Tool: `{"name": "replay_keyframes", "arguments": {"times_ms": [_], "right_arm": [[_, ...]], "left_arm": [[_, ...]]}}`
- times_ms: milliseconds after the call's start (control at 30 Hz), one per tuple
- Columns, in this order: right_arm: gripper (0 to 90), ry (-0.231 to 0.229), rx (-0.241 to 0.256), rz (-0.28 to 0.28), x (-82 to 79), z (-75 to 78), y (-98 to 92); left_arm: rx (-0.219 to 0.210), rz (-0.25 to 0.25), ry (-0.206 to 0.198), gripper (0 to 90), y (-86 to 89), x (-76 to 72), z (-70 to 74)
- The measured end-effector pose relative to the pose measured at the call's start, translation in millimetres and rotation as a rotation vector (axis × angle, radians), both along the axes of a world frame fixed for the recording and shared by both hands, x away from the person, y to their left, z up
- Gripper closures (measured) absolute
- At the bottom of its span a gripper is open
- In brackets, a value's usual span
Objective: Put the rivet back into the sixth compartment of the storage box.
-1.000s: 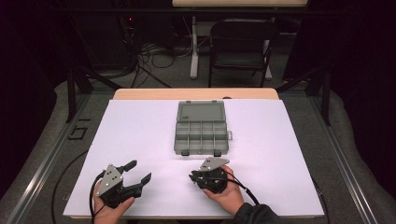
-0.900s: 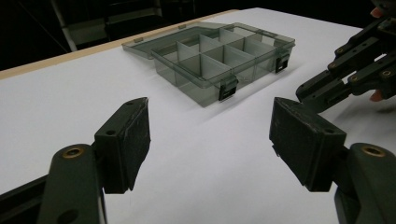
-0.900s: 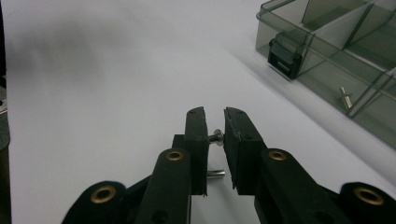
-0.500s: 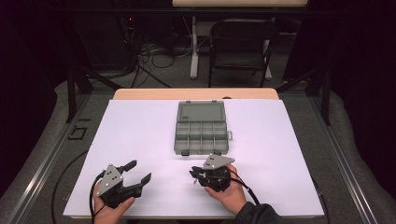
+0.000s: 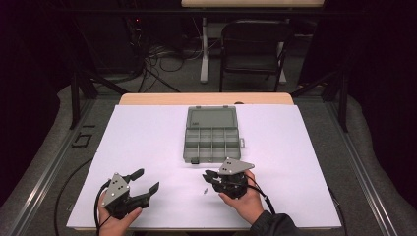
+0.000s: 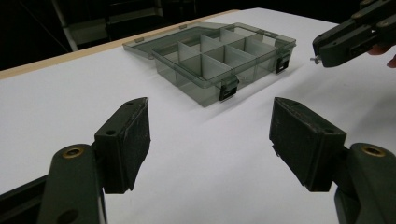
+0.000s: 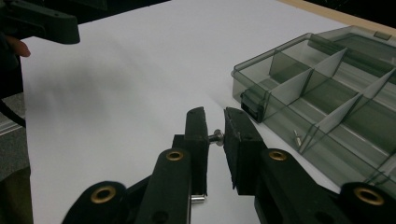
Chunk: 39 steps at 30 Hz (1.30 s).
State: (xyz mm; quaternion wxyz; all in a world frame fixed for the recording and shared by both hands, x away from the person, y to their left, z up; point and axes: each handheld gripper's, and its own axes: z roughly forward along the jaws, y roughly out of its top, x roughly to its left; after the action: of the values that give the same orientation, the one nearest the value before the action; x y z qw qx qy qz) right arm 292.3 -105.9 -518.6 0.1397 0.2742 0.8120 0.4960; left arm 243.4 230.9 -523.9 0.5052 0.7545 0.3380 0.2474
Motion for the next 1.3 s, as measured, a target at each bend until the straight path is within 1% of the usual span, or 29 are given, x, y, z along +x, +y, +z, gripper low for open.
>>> {"name": "replay_keyframes", "arguments": {"times_ms": [67,100,133,300,467,600,667,867,900,1100,1167,1200,1300], "right_arm": [[80.0,-0.011,0.005,-0.006,0.5,3.2,-1.4],[80.0,-0.009,0.009,-0.005,0.6,5.1,-2.5],[80.0,-0.023,0.016,-0.007,0.8,8.7,-3.5],[80.0,-0.039,0.017,-0.016,3.2,16.1,-4.6],[80.0,-0.038,0.02,-0.028,7.7,18.6,-5.4],[79.9,-0.034,0.015,-0.034,13.6,20.5,-6.0],[80.0,-0.032,0.02,-0.044,18.5,22.8,-5.9],[80.0,-0.04,0.013,-0.059,27.3,27.8,-5.7],[80.0,-0.044,0.009,-0.066,31.1,29.2,-5.2],[80.0,-0.045,0.009,-0.082,40.3,30.4,-2.7],[80.0,-0.044,0.0,-0.087,45.5,30.8,-1.2],[80.0,-0.044,0.0,-0.087,45.5,30.8,-1.2],[80.0,-0.039,0.002,-0.101,53.8,29.2,0.6]], "left_arm": [[-0.001,0.0,0.001,29.4,0.1,-0.2,0.1],[0.003,0.0,0.005,29.4,0.5,-0.4,0.5],[-0.001,0.003,0.001,29.4,0.3,-0.4,0.1],[0.0,0.003,0.001,29.4,0.3,-0.3,0.1],[-0.003,0.004,0.001,29.4,0.0,0.1,-0.2],[-0.003,0.004,0.0,29.4,0.1,0.3,-0.3],[-0.003,0.003,0.0,29.4,0.0,0.2,-0.2],[-0.004,0.003,0.001,29.4,0.2,0.3,-0.2],[-0.004,0.003,0.0,29.4,0.3,0.2,-0.2],[-0.003,0.002,0.001,29.4,0.1,0.0,0.0],[-0.004,0.001,0.002,29.4,0.1,0.3,-0.2],[-0.004,0.001,0.002,29.4,0.1,0.3,-0.2],[-0.004,0.0,0.001,29.4,0.0,0.2,-0.1]]}}
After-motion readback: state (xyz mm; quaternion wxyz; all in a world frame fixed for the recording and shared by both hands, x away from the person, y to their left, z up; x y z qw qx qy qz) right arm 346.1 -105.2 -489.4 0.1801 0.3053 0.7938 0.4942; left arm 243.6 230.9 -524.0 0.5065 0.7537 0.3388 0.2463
